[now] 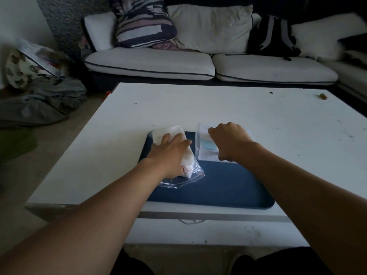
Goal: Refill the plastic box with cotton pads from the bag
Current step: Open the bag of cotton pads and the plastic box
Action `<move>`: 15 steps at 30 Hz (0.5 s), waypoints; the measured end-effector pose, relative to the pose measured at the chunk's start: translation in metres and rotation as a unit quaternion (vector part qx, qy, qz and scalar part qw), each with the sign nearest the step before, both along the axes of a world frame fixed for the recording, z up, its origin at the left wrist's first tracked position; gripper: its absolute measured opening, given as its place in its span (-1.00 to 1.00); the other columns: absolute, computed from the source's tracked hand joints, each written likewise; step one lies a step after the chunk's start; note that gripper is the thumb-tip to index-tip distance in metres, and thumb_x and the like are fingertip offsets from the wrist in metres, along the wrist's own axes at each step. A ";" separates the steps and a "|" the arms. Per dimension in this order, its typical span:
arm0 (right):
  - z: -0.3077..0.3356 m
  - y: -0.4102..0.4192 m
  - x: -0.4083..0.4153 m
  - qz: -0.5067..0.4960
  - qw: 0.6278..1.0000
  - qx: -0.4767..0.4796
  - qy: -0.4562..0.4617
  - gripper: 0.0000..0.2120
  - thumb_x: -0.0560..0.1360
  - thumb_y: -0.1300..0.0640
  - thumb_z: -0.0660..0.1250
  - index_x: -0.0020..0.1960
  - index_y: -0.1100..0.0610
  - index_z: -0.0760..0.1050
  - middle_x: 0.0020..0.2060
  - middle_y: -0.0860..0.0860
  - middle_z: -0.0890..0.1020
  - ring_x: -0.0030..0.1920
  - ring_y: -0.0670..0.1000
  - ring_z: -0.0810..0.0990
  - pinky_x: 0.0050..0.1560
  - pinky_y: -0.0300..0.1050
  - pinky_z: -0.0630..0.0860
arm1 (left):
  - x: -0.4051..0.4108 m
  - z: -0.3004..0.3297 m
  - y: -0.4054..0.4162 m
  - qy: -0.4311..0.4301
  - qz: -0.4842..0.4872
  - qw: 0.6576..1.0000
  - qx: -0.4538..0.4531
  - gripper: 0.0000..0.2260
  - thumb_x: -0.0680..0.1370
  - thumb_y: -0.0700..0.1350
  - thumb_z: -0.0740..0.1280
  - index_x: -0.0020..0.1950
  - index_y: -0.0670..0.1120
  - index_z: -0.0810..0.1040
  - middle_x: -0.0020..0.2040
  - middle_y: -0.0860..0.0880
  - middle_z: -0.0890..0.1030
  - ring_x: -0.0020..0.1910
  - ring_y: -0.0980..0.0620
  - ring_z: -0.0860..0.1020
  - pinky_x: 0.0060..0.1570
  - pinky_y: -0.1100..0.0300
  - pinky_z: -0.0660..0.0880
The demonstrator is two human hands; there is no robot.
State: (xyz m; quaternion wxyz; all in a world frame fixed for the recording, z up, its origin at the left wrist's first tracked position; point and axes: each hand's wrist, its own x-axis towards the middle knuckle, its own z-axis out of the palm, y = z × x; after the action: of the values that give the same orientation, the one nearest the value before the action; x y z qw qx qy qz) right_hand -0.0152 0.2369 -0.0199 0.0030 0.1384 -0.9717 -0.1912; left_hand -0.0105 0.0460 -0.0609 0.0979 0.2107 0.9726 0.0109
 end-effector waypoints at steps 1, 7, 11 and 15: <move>0.001 0.000 0.001 0.009 1.000 0.000 -0.005 -0.57 0.37 0.14 0.53 0.17 0.15 0.47 -0.05 0.05 0.62 -0.01 0.11 0.64 -0.22 -0.11 0.39 | -0.001 -0.001 0.000 0.000 0.008 1.000 0.007 -0.12 0.51 0.07 0.44 0.64 0.09 -0.06 0.61 0.05 0.06 0.61 -0.21 0.00 0.36 -0.31 0.34; 0.010 0.007 0.007 0.020 0.998 -0.060 -0.028 -0.43 0.30 -0.02 0.56 0.24 0.03 0.45 0.03 0.00 0.63 -0.03 0.10 0.59 0.00 -0.03 0.58 | 0.000 -0.001 0.006 -0.005 -0.014 1.000 0.022 -0.02 0.51 -0.01 0.45 0.64 0.04 -0.25 0.64 0.00 0.04 0.62 -0.18 -0.05 0.49 -0.36 0.05; 0.044 0.036 -0.001 -0.027 0.960 -0.267 0.072 -0.56 0.36 0.03 0.54 0.22 -0.05 0.54 0.07 -0.04 0.67 0.07 0.09 0.63 0.06 -0.07 0.50 | -0.001 -0.002 0.004 0.009 -0.018 1.000 0.018 0.00 0.51 0.08 0.45 0.65 -0.03 -0.23 0.65 -0.04 -0.01 0.62 -0.16 -0.03 0.49 -0.26 0.09; 0.035 0.053 -0.020 -0.146 0.819 -0.431 0.350 -0.71 0.45 0.04 0.49 0.11 0.08 0.53 0.09 0.09 0.59 0.09 0.15 0.56 -0.02 -0.09 0.42 | -0.001 0.002 -0.002 -0.008 -0.010 1.000 0.005 0.04 0.47 0.13 0.47 0.65 0.00 -0.24 0.66 -0.02 -0.11 0.63 -0.18 -0.10 0.49 -0.28 0.15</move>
State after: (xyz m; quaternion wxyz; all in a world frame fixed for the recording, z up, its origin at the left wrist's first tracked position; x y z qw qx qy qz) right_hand -0.0351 0.2898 0.0147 0.3744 -0.0964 -0.8972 0.2133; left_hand -0.0111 0.0436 -0.0588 0.1045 0.2207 0.9696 0.0161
